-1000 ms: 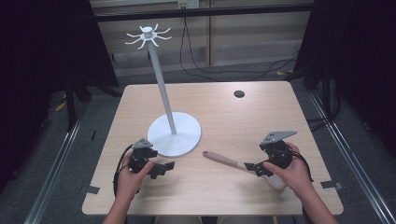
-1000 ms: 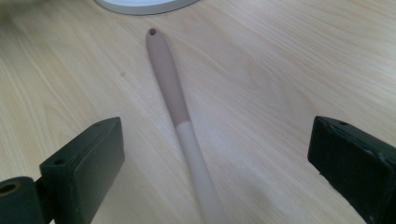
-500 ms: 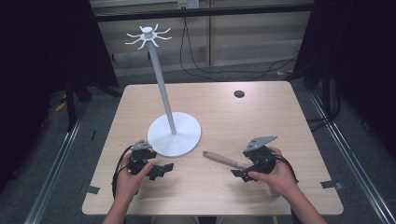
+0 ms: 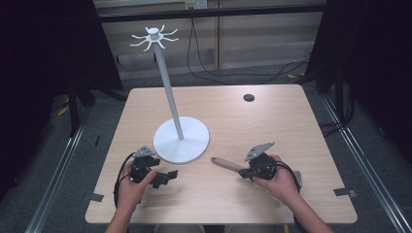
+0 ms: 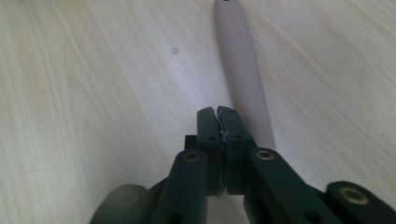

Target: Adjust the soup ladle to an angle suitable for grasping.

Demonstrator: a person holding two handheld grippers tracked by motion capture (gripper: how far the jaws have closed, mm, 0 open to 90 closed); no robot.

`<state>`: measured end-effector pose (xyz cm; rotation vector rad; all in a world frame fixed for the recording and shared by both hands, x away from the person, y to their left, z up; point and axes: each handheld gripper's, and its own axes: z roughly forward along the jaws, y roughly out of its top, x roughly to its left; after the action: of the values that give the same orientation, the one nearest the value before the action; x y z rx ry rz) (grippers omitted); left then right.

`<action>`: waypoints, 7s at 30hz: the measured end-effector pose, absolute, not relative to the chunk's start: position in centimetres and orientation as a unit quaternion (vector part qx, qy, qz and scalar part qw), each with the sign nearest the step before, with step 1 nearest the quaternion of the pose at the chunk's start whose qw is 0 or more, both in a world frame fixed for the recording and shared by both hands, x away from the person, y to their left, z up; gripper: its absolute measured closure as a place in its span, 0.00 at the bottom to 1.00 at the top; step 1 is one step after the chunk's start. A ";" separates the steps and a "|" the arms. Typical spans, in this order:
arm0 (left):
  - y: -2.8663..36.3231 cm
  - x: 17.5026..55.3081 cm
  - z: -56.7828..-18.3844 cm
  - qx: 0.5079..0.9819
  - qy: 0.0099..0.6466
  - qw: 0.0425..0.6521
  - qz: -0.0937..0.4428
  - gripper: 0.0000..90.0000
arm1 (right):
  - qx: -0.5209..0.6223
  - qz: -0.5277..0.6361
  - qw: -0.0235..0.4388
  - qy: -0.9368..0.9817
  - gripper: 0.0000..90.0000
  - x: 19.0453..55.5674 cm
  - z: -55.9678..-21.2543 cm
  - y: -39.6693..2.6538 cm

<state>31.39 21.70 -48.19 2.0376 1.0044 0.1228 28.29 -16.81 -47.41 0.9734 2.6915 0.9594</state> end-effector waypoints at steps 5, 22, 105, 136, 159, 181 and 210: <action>22.0 31.4 -48.2 0.814 0.399 0.419 0.052 0.04 | 0.316 0.302 0.059 0.897 1.00 28.7 -47.8 -16.1; 22.3 31.1 -48.1 0.810 0.404 0.422 0.053 0.05 | 0.309 0.288 0.072 0.904 1.00 29.5 -48.6 -14.3; 20.2 32.1 -48.3 0.823 0.378 0.423 0.036 0.05 | 0.408 0.235 0.093 0.877 0.68 29.6 -46.8 -20.0; 20.6 31.9 -48.2 0.820 0.383 0.424 0.039 0.05 | 0.380 0.184 0.101 0.901 0.88 30.2 -47.5 -18.8; 20.5 31.9 -48.1 0.815 0.382 0.435 0.037 0.05 | 0.398 0.298 0.084 0.863 0.88 30.3 -46.2 -19.7; 19.2 32.4 -47.2 0.765 0.391 0.512 0.002 0.02 | 0.417 0.372 0.096 0.824 0.88 29.9 -44.5 -19.7; 16.2 33.0 -45.1 0.730 0.393 0.559 0.003 0.08 | 0.397 0.438 0.124 0.797 0.88 29.1 -42.5 -17.6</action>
<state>33.03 16.18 -45.08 1.7216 0.9258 0.0082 29.07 -17.60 -42.54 1.1572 2.3253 1.2759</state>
